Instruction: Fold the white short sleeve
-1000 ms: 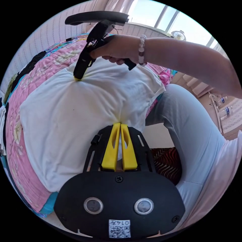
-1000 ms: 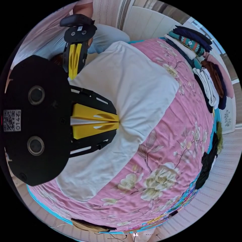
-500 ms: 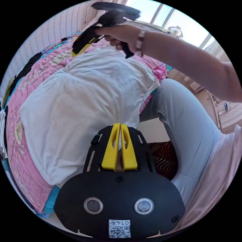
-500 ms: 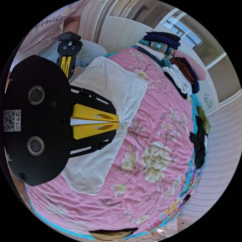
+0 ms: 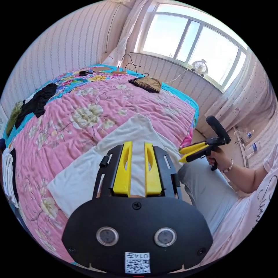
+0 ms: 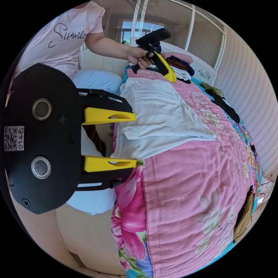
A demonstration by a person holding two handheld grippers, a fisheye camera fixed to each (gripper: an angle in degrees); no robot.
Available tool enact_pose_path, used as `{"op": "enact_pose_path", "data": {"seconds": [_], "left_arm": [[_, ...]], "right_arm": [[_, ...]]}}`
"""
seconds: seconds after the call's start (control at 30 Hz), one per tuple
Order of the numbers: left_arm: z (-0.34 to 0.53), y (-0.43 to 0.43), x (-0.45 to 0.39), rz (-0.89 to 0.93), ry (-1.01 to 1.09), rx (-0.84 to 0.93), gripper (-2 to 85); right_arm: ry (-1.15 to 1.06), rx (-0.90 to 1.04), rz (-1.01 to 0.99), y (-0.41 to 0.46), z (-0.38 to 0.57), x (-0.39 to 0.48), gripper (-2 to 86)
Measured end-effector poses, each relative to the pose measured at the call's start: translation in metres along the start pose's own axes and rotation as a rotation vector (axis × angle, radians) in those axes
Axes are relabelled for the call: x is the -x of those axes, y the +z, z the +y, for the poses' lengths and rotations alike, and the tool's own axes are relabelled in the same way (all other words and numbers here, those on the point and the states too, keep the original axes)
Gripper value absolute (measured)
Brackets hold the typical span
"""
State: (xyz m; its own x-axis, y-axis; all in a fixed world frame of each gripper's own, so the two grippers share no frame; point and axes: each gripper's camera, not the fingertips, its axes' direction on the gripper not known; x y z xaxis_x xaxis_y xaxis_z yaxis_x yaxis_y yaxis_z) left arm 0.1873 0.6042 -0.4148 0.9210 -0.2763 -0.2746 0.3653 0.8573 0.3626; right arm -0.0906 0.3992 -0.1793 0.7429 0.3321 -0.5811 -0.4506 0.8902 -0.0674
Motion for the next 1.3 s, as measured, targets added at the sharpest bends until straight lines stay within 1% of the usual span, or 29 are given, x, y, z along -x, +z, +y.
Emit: {"op": "enact_pose_path", "data": {"seconds": [0.1, 0.17, 0.23, 0.27, 0.37, 0.4, 0.47, 0.53, 0.6, 0.73, 0.8, 0.87, 0.97, 1.03, 1.1, 1.23, 1.3], "left_arm": [[-0.044, 0.035, 0.004, 0.037, -0.007, 0.074, 7.8], [-0.067, 0.054, 0.004, 0.053, -0.021, 0.084, 8.0], [-0.093, 0.084, 0.003, 0.054, -0.026, 0.149, 8.1], [-0.099, 0.092, 0.004, 0.056, -0.032, 0.170, 8.2], [-0.114, 0.120, 0.007, 0.004, -0.061, 0.231, 8.0], [-0.113, 0.131, 0.009, -0.020, -0.061, 0.262, 6.6], [-0.109, 0.138, 0.013, -0.012, -0.062, 0.270, 5.0], [-0.107, 0.128, 0.023, 0.040, -0.099, 0.242, 1.0], [-0.103, 0.114, 0.031, 0.043, -0.125, 0.209, -0.1], [-0.094, 0.072, 0.047, 0.083, -0.116, 0.145, -0.8], [-0.087, 0.049, 0.052, 0.084, -0.101, 0.111, -0.9], [-0.076, 0.025, 0.058, 0.078, -0.088, 0.073, -1.0], [-0.050, -0.018, 0.076, 0.022, -0.096, 0.021, -1.0], [-0.024, -0.053, 0.098, -0.049, -0.117, 0.008, -1.0], [-0.004, -0.076, 0.117, -0.111, -0.146, 0.018, -0.9], [0.052, -0.122, 0.167, -0.206, -0.319, -0.014, -0.8], [0.077, -0.134, 0.183, -0.287, -0.384, 0.004, -0.6]], "right_arm": [[-0.001, 0.021, 0.044, 0.005, -0.005, -0.005, 14.0], [0.018, 0.016, 0.045, 0.005, -0.006, -0.012, 11.6], [0.033, 0.014, -0.010, 0.004, -0.006, -0.022, 8.0], [0.030, 0.021, -0.065, 0.006, -0.006, -0.027, 4.7], [0.028, 0.030, -0.126, 0.008, -0.008, -0.035, 2.7], [0.022, 0.028, -0.137, 0.008, -0.009, -0.036, 2.3], [0.013, 0.022, -0.151, 0.008, -0.009, -0.037, 1.9], [0.007, 0.014, -0.172, 0.007, -0.009, -0.038, 1.6], [0.001, 0.000, -0.205, 0.005, -0.008, -0.039, 1.4], [-0.045, 0.010, -0.241, 0.002, -0.009, -0.032, 1.2], [-0.109, 0.025, -0.227, -0.001, -0.008, -0.015, 1.1], [-0.162, 0.026, -0.261, -0.003, -0.005, -0.001, 1.0], [-0.237, 0.018, -0.384, -0.006, -0.004, 0.028, 1.1], [-0.298, 0.023, -0.441, -0.004, -0.008, 0.053, 1.1], [-0.407, 0.062, -0.481, 0.008, -0.019, 0.099, 1.3], [-0.578, 0.176, -0.499, 0.047, -0.040, 0.183, 1.8], [-0.679, 0.212, -0.448, 0.080, -0.048, 0.240, 2.8]]}}
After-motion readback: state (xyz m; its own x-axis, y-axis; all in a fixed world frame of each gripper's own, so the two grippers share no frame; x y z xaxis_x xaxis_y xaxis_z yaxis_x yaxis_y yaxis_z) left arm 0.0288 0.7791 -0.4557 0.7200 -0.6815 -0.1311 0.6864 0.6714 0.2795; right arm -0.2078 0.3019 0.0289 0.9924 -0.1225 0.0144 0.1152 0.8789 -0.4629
